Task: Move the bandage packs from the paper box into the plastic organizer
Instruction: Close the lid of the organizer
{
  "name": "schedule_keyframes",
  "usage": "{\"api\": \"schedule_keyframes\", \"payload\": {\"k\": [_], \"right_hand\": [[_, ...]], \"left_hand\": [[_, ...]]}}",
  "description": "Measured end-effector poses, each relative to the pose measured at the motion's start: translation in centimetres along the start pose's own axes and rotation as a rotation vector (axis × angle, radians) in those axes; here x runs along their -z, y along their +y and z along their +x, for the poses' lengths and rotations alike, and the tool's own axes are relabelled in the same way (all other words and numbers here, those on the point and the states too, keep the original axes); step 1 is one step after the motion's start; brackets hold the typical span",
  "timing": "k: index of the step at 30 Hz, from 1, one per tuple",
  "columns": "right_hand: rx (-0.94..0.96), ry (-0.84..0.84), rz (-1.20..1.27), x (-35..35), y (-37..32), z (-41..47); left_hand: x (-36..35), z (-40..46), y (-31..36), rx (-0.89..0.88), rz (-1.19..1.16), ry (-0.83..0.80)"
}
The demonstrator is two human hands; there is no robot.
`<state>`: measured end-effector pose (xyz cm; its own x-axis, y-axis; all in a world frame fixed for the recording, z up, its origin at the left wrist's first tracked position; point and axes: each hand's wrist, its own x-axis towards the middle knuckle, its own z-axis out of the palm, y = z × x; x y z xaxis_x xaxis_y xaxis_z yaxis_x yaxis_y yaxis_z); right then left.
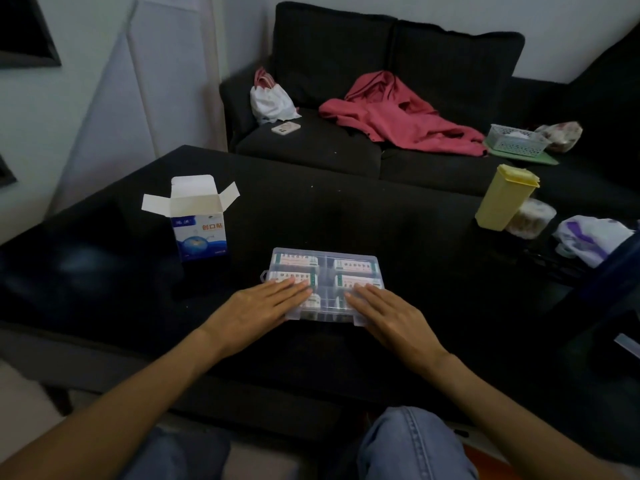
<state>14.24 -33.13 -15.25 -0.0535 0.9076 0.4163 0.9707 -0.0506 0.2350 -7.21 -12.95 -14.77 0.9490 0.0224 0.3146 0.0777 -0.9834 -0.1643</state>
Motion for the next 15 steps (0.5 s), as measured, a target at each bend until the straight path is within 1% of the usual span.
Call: {"api": "schedule_keyframes", "payload": {"k": [4,7,10,13,15], "right_hand": [[-0.047,-0.033,0.022,-0.4,-0.4,-0.3],[-0.074,-0.069,0.075,0.1,-0.5,-0.2],[-0.107,-0.096,0.134,0.8,-0.5,-0.1],[-0.131,-0.09,0.192,0.9,-0.5,-0.1],[-0.144,-0.071,0.214,0.8,-0.5,0.0]], "left_hand": [[-0.3,-0.1,0.2,0.008,0.027,0.054],[-0.1,-0.1,0.0,0.006,-0.012,0.015],[0.4,-0.1,0.0,0.054,-0.099,-0.04],[0.2,-0.2,0.1,0.053,-0.106,0.001],[0.0,-0.3,-0.1,0.058,-0.111,-0.016]]}}
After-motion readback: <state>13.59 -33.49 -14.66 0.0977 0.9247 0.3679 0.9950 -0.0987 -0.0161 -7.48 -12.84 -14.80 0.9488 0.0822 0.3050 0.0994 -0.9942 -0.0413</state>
